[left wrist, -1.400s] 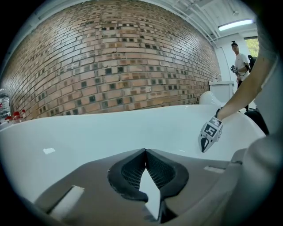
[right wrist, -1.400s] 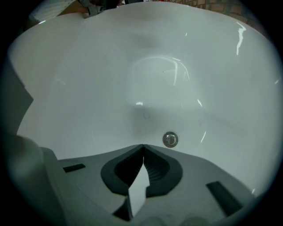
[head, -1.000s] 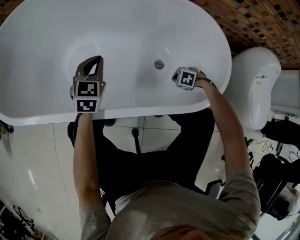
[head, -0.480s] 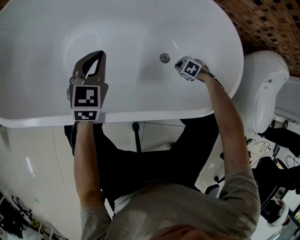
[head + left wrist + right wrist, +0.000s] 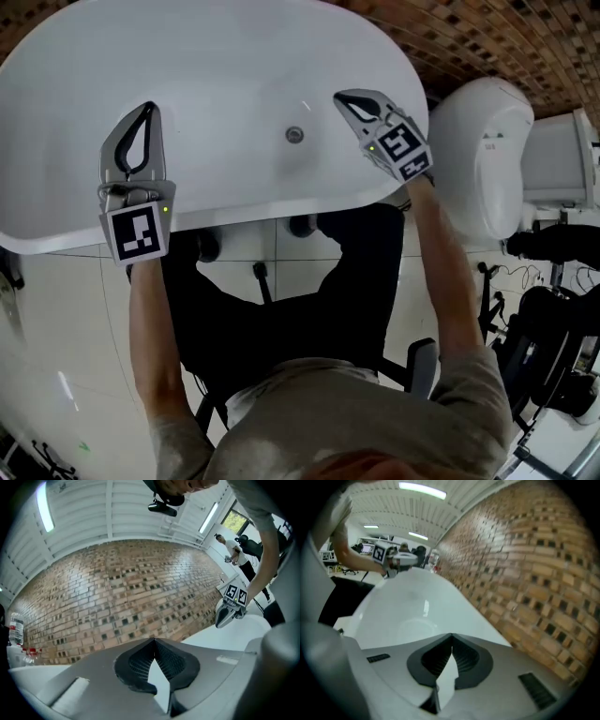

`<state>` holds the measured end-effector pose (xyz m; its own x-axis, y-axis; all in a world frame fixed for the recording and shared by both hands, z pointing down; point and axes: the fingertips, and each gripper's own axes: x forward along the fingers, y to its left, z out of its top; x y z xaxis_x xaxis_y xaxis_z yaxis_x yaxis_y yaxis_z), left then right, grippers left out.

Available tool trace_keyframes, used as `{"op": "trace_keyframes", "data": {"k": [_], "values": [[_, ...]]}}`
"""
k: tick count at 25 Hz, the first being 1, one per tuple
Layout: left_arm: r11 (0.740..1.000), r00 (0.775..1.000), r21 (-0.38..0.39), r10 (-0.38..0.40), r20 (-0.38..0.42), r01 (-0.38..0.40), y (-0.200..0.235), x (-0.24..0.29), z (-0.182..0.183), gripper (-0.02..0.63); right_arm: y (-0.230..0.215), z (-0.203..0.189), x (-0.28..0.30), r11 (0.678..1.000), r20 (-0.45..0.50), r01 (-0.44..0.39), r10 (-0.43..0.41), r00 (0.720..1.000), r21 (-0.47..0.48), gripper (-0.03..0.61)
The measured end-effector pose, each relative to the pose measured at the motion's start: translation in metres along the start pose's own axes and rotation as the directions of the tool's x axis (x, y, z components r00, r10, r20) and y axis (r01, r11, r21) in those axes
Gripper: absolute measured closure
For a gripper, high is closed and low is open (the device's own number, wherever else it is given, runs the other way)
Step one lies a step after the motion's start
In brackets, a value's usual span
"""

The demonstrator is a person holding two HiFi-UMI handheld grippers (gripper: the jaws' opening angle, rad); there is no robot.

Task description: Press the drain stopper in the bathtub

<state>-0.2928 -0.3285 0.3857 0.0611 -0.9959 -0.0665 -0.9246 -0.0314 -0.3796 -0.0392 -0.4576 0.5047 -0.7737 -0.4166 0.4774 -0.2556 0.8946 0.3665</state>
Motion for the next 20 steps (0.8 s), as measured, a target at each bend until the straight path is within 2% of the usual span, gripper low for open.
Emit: {"op": "trace_keyframes", "data": {"k": [1,3,5,8,12,14,16,20], "values": [[1.0,0.999,0.014,-0.013,0.042,0.012,-0.002,-0.01,0.026,0.612,-0.003,0.028,-0.037,0.999,0.078,0.048,-0.049,0.996,0.009,0.578],[0.998,0.991,0.026,-0.056,0.123,0.054,-0.01,-0.032,0.077,0.612,0.0,0.08,-0.113,0.991,0.21,0.132,-0.133,0.969,0.023,0.578],[0.994,0.972,0.053,-0.108,0.208,0.099,-0.019,-0.059,0.128,0.612,0.016,0.13,-0.182,0.98,0.328,0.199,-0.197,0.924,0.028,0.578],[0.983,0.924,0.111,-0.174,0.339,0.144,-0.041,-0.108,0.2,0.612,0.052,0.19,-0.274,0.959,0.473,0.284,-0.249,0.845,-0.002,0.578],[0.978,0.848,0.105,-0.21,0.487,0.182,-0.084,-0.181,0.269,0.612,0.113,0.24,-0.377,0.929,0.61,0.362,-0.243,0.754,-0.076,0.578],[0.974,0.818,0.108,-0.224,0.53,0.197,-0.1,-0.214,0.293,0.612,0.145,0.258,-0.408,0.907,0.643,0.395,-0.217,0.735,-0.145,0.578],[0.973,0.8,0.123,-0.231,0.553,0.196,-0.108,-0.243,0.316,0.612,0.175,0.275,-0.432,0.879,0.668,0.428,-0.191,0.72,-0.211,0.578],[0.968,0.75,0.135,-0.25,0.612,0.212,-0.113,-0.296,0.36,0.612,0.228,0.304,-0.479,0.83,0.741,0.485,-0.138,0.657,-0.275,0.578]]}}
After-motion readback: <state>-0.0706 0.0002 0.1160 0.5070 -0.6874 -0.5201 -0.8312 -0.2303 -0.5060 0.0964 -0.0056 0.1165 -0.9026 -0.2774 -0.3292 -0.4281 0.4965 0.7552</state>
